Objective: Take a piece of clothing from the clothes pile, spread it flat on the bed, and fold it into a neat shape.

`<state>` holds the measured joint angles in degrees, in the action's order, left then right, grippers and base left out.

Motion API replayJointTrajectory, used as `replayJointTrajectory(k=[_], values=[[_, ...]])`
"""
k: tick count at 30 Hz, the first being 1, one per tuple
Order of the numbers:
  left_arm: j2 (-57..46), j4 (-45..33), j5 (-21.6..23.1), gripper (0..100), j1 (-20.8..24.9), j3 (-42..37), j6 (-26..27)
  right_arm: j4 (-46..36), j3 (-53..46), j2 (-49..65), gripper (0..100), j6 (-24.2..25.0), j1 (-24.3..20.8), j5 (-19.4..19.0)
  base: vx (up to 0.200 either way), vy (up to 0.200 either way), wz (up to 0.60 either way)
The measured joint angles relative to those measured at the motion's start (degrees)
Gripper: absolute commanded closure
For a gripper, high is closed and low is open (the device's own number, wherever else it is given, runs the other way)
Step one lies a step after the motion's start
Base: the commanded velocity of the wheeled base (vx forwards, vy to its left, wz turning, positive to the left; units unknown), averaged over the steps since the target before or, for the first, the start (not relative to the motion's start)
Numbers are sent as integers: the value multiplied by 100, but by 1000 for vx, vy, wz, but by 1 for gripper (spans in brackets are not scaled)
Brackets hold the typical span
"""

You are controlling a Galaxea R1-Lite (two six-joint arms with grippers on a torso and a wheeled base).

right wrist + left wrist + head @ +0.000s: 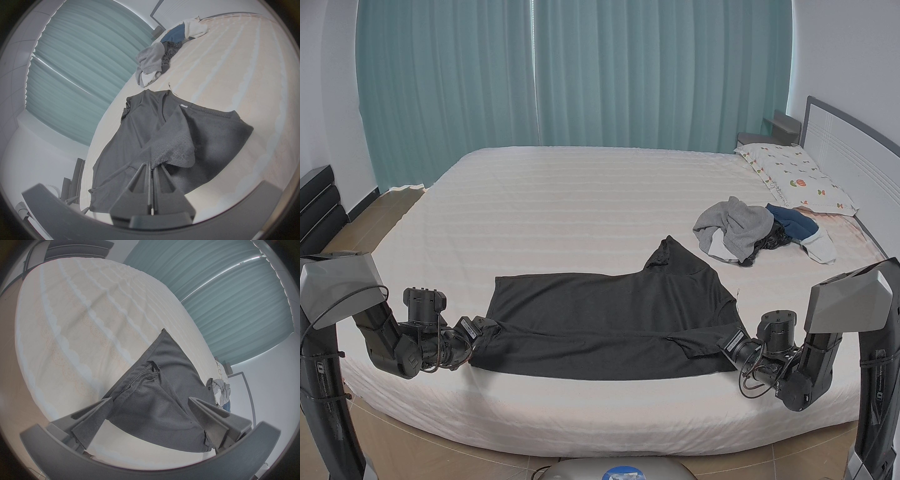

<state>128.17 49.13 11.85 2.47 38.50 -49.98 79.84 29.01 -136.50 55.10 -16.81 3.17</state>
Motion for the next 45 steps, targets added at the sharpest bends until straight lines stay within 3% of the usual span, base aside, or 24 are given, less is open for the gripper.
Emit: replayJointTrajectory(k=[18,34,35,45], values=[[7,-2,0,0,0,6,6,-121,-118,880,100,13,-79,-17,0,0,0],[9,-2,0,0,2,0,6,-1237,-256,1200,100,-17,-99,-24,0,0,0],[9,-2,0,0,2,0,6,-1306,-267,1202,0,-22,-94,-28,0,0,0],[9,0,0,0,0,0,6,-1570,-269,1172,0,-313,80,-63,0,0,0]])
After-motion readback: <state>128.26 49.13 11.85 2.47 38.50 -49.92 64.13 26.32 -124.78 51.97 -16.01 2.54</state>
